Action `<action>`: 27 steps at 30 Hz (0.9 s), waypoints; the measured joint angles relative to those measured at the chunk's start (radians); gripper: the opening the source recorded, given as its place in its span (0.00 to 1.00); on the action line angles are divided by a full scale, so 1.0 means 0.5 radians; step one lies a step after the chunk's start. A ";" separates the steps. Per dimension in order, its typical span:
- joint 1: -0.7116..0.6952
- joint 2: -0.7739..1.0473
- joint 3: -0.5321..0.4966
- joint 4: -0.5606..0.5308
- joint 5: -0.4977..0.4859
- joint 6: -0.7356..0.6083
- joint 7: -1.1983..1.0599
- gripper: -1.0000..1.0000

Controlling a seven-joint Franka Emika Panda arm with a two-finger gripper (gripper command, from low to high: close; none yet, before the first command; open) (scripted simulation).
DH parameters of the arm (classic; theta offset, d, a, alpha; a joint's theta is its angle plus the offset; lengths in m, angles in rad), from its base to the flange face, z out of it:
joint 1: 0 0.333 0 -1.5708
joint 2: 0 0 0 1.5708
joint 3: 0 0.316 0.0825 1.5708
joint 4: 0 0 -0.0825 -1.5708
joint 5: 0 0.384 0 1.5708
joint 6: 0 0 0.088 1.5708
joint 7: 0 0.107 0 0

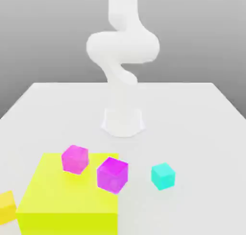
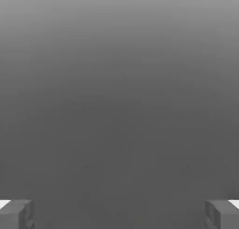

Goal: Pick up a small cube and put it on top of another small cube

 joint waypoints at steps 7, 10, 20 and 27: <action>-0.246 0.521 -0.024 0.004 -0.121 0.150 0.269 0.50; -0.326 0.739 -0.063 0.006 -0.161 0.212 0.373 0.50; -0.606 1.462 -0.233 0.010 -0.114 0.430 0.595 0.50; -0.774 1.967 -0.276 0.012 0.126 0.583 0.604 0.50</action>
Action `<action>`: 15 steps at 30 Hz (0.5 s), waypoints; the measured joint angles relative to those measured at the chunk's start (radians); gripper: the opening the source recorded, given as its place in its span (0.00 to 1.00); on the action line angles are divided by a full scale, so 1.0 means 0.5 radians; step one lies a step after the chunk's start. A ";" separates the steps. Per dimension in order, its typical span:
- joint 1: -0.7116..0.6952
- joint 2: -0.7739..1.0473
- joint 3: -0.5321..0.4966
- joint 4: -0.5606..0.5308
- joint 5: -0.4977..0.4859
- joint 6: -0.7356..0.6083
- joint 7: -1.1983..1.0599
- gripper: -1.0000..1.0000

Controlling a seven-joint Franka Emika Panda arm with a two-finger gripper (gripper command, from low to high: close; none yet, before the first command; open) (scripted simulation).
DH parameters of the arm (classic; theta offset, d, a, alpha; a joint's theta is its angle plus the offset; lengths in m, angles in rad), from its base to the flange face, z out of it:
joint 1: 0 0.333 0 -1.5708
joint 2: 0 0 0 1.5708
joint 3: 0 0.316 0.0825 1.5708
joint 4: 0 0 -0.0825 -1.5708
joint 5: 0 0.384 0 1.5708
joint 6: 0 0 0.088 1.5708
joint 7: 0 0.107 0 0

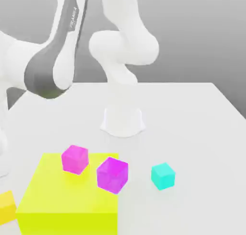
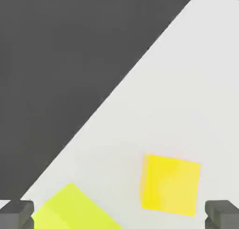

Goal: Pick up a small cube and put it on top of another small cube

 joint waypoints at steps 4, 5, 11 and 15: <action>-0.092 0.288 0.036 0.032 0.129 0.155 -0.041 0.50; -0.107 0.361 0.052 0.046 0.146 0.210 -0.052 0.50; -0.120 0.433 0.068 0.061 0.161 0.269 -0.062 0.00; -0.110 0.347 0.052 0.042 0.143 0.198 -0.047 0.00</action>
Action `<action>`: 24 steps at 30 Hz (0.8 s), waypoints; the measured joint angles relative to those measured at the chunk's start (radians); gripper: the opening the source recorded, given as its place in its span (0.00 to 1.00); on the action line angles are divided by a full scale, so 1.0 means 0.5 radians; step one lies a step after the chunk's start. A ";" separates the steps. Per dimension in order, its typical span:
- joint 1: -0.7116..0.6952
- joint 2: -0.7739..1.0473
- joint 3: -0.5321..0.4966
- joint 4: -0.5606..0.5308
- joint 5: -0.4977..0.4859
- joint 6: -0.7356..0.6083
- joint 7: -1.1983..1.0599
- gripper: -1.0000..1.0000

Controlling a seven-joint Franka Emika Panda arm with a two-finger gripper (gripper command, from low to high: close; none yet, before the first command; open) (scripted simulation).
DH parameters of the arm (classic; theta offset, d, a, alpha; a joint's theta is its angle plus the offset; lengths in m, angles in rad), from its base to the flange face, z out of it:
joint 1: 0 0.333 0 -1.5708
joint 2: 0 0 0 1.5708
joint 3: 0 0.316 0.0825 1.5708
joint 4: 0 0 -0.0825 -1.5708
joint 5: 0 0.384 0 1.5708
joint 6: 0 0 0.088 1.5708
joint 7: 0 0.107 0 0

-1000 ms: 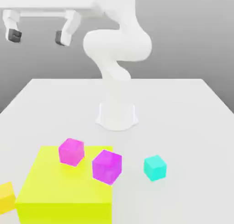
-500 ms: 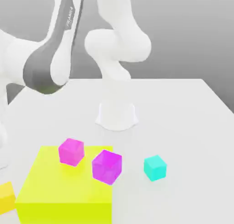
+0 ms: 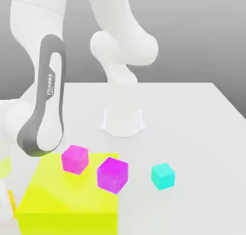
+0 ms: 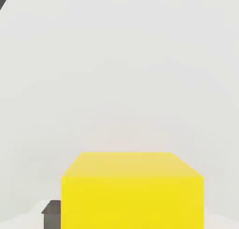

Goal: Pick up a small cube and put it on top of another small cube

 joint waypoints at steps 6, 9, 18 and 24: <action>0.060 -0.306 -0.005 -0.049 -0.117 -0.314 -0.048 0.00; 0.164 -0.515 0.065 -0.133 -0.166 -0.439 0.022 0.00; 0.555 -1.160 0.297 -0.423 -0.151 -0.768 0.224 0.00; 0.641 -1.245 0.441 -0.627 -0.162 -0.609 0.417 0.00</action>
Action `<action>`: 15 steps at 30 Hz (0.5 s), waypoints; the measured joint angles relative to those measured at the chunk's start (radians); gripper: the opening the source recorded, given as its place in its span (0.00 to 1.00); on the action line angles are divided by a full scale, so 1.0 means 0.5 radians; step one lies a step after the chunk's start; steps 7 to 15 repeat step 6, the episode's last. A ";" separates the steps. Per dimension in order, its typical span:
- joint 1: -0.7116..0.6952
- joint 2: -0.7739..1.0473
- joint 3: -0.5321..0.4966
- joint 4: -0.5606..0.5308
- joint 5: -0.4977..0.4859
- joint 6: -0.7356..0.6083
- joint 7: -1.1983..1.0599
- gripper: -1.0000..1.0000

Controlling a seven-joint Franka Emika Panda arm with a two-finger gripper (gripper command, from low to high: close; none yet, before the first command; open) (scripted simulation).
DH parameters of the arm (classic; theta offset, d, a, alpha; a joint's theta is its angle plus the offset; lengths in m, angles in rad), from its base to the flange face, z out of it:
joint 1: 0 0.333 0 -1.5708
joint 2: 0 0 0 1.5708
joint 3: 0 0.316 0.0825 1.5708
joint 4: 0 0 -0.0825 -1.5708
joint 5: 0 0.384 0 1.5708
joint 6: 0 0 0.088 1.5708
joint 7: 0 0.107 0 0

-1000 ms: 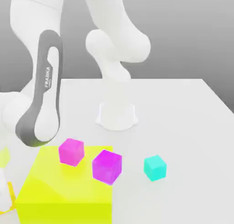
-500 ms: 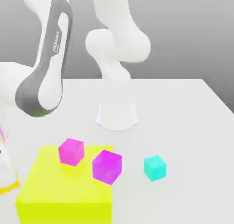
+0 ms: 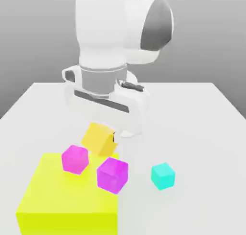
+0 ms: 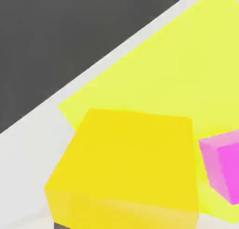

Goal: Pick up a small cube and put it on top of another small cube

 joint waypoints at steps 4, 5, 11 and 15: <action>-0.002 0.093 0.008 -0.044 -0.010 0.138 0.012 1.00; -0.002 0.093 0.008 -0.044 -0.010 0.138 0.012 1.00; -0.002 0.093 0.008 -0.044 -0.010 0.138 0.012 1.00; -0.002 0.093 0.008 -0.044 -0.010 0.138 0.012 1.00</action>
